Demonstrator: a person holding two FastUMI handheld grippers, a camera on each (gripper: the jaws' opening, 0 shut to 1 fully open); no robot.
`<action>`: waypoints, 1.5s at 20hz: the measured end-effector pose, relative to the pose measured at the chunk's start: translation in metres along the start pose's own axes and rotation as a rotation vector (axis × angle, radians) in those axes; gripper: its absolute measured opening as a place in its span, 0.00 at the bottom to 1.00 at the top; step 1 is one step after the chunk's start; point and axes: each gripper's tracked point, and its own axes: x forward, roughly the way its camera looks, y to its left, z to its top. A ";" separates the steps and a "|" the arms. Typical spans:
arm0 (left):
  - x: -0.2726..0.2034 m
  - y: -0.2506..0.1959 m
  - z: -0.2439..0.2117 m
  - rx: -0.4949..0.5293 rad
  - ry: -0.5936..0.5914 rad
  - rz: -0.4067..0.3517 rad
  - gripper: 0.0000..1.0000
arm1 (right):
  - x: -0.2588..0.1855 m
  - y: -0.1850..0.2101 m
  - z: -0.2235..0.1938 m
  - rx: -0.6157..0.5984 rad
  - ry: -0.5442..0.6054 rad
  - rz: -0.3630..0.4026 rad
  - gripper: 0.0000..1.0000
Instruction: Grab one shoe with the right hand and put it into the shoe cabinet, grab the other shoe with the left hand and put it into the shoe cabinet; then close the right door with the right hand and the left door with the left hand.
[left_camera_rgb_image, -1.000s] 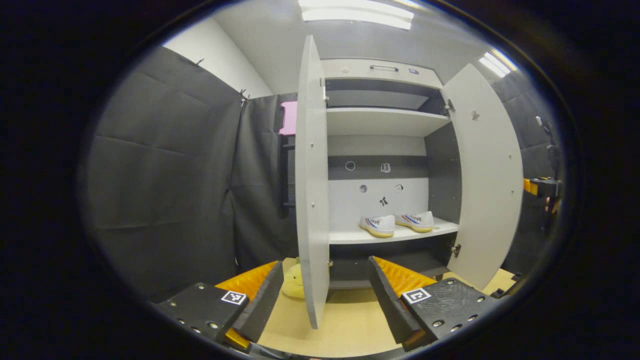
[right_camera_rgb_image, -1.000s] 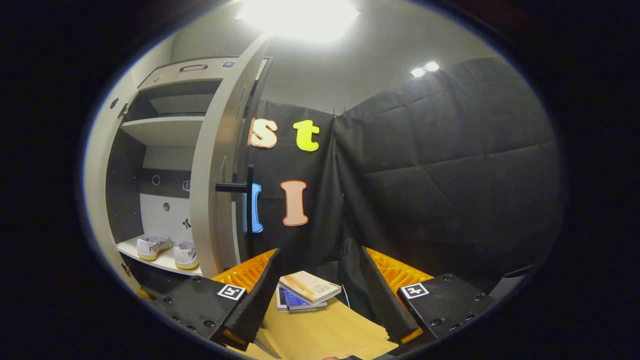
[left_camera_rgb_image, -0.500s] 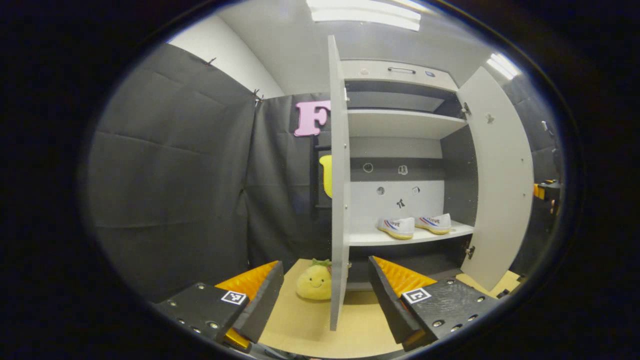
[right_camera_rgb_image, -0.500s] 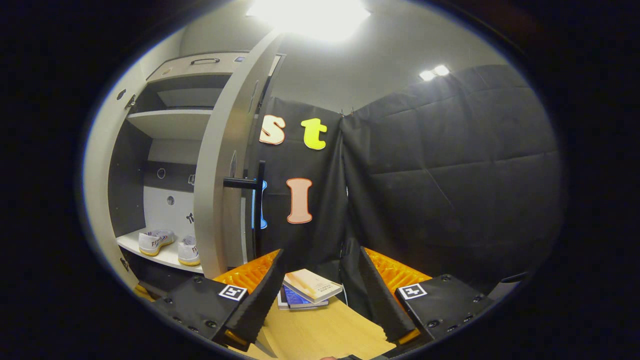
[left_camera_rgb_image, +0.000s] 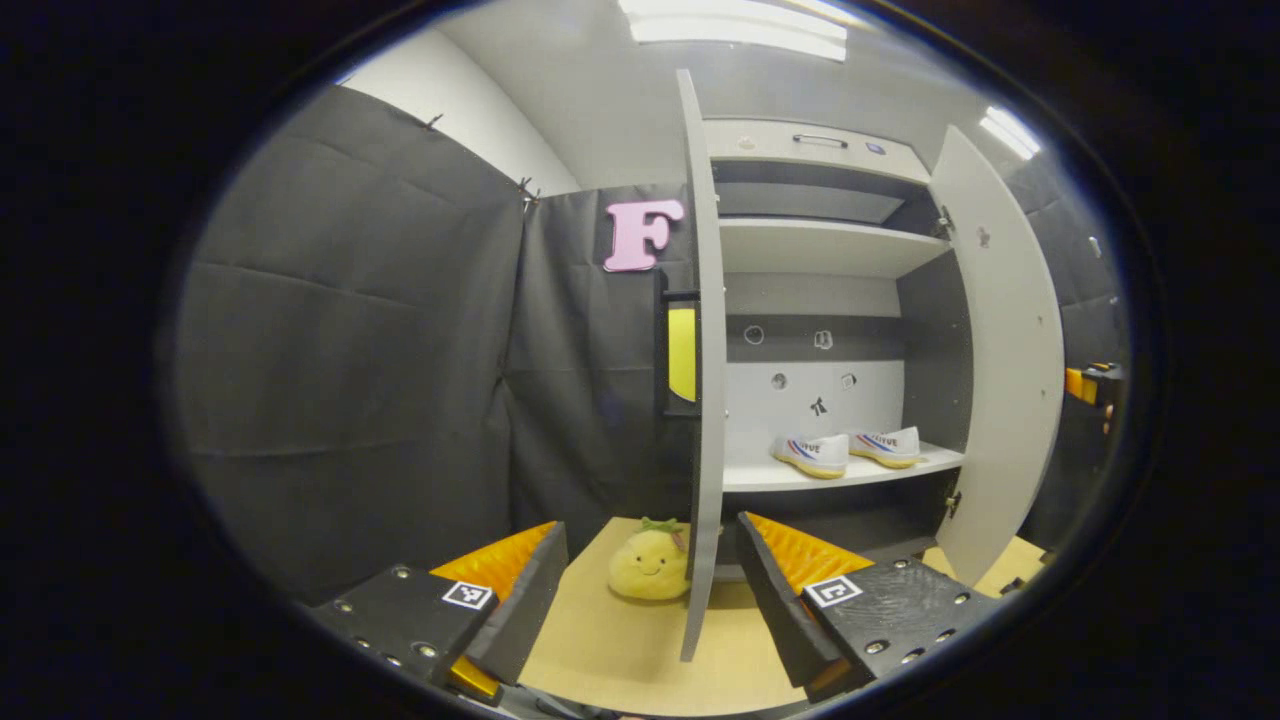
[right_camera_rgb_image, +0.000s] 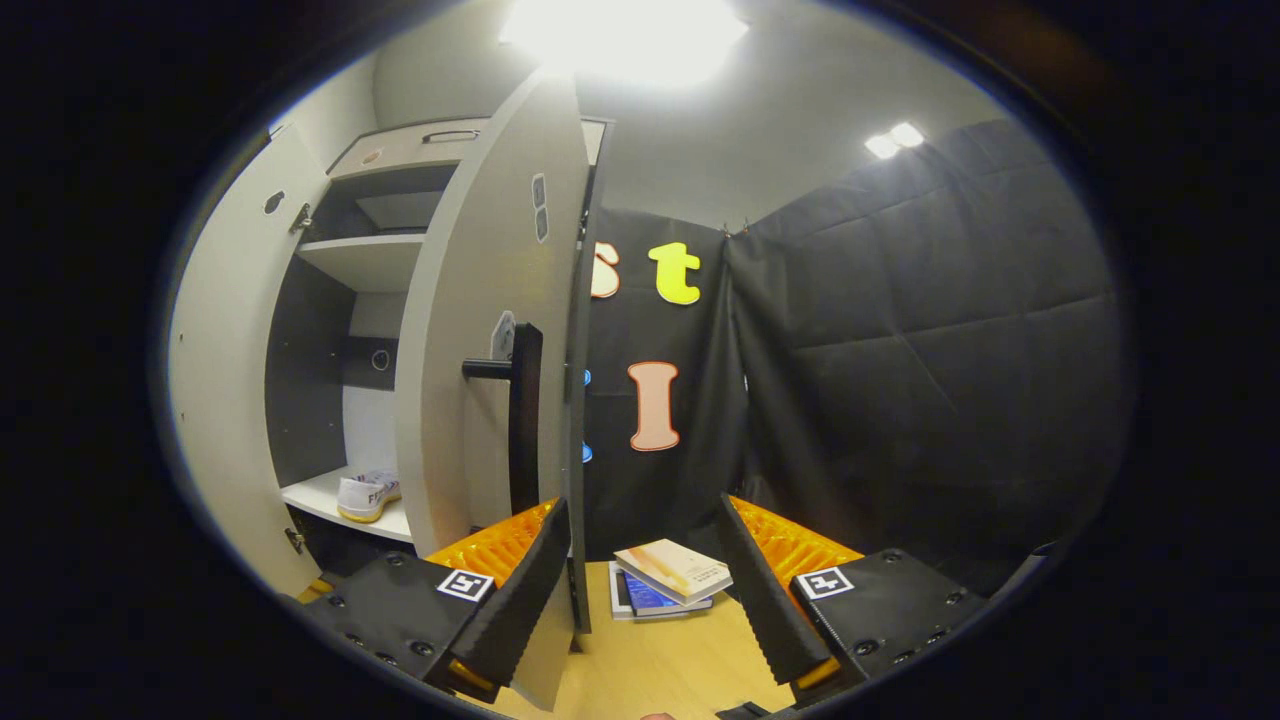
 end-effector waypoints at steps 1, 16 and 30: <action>0.000 0.001 0.001 -0.001 -0.001 0.004 0.96 | 0.000 0.005 0.000 0.006 0.000 0.018 0.94; -0.004 0.008 0.000 -0.004 0.007 0.063 0.94 | 0.017 0.077 0.002 0.081 0.016 0.248 0.95; 0.071 0.066 0.056 0.011 -0.085 0.217 0.97 | -0.002 0.042 -0.021 0.024 0.032 0.213 0.96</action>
